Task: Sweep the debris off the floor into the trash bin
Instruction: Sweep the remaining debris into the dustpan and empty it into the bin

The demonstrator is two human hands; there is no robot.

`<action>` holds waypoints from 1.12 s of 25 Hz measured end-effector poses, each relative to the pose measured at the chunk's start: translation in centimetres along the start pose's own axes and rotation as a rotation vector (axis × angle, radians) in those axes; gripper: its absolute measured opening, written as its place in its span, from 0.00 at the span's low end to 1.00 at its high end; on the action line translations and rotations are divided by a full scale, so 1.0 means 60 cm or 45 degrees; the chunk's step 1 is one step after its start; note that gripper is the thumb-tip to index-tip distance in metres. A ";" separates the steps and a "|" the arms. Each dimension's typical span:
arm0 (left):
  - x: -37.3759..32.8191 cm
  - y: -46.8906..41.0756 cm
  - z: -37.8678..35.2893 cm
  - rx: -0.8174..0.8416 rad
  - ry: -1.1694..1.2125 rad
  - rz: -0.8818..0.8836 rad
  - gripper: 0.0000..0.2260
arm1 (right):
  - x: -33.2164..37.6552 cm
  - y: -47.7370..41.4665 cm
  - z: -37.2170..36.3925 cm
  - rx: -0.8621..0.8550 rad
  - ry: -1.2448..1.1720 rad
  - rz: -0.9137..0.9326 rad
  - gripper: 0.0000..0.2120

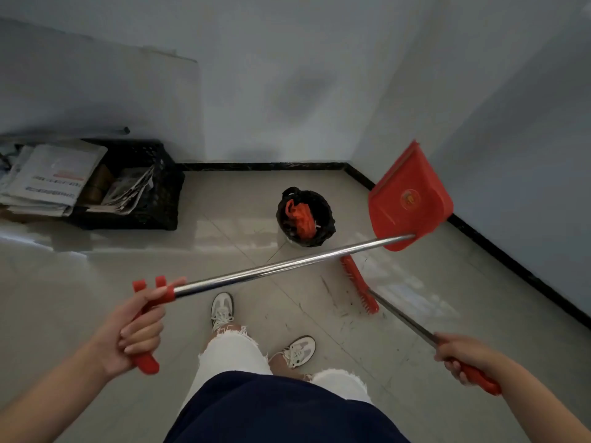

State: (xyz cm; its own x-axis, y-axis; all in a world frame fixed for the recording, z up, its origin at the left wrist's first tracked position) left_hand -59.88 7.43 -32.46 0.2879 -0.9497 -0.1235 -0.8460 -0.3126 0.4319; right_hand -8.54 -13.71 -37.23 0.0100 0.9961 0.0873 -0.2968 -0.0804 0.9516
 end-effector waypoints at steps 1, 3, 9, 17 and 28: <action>-0.020 -0.021 -0.020 -0.156 -0.145 -0.017 0.20 | -0.030 -0.002 0.007 -0.016 -0.082 -0.020 0.31; -0.048 -0.073 -0.071 -0.472 -0.594 -0.036 0.19 | -0.096 -0.007 0.017 -0.047 -0.283 -0.062 0.33; 0.061 -0.366 -0.295 -0.417 -1.804 0.016 0.07 | -0.260 -0.022 -0.001 -0.170 -0.746 -0.165 0.21; 0.252 -0.511 -0.290 -0.141 -2.874 -0.035 0.08 | -0.453 -0.020 -0.018 -0.475 -0.997 -0.261 0.12; 0.175 -0.530 -0.279 -0.274 -3.116 0.149 0.17 | -0.523 -0.178 -0.043 -0.708 -1.054 -0.521 0.10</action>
State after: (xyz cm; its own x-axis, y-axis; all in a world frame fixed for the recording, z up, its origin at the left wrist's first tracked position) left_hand -22.45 7.76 -32.53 -0.6541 0.6542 -0.3797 -0.7326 -0.4228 0.5334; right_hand -8.12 -44.02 -50.91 0.7881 0.5935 0.1635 -0.5144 0.4890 0.7045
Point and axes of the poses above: each hand's wrist, its own y-axis away from the middle knuckle, its own z-axis out of the back of the hand, x = y × z, the point moved 5 cm from there along -y, towards the middle knuckle, and after that the axes turned 3 degrees about -x, right-handed, at the moved point
